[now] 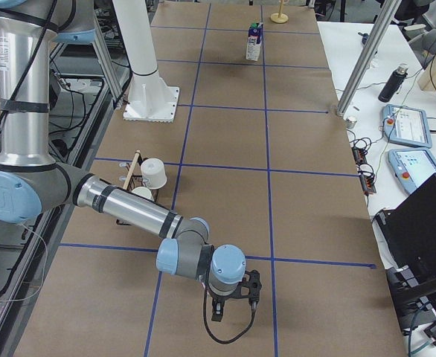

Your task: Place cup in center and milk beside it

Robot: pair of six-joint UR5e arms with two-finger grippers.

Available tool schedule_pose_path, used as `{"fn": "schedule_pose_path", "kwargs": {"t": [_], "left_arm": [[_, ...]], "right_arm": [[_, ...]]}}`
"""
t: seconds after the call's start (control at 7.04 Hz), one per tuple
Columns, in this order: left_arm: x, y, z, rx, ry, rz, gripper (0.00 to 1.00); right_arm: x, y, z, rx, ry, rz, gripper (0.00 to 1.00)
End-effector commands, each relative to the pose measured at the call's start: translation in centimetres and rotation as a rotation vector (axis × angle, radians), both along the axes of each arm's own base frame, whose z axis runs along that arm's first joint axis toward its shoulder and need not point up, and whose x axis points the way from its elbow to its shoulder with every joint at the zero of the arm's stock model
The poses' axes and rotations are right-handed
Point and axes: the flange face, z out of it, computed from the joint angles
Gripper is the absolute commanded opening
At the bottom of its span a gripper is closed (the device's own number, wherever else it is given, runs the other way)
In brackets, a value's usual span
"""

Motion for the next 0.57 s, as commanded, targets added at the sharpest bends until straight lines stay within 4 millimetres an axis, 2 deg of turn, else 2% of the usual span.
{"fn": "schedule_pose_path", "kwargs": {"t": [0.0,0.28,0.43], "left_arm": [[0.0,0.0,0.1,-0.001,-0.001,0.001,0.98],[0.0,0.0,0.1,-0.001,-0.001,0.001,0.98],[0.0,0.1,0.0,0.001,0.0,0.001,0.98]], "right_arm": [[-0.2,0.2,0.3,-0.009,-0.009,-0.002,1.0],[-1.1,0.1,0.4,-0.009,-0.011,-0.023,0.98],[-1.5,0.0,0.3,-0.009,-0.017,-0.031,0.94]]}}
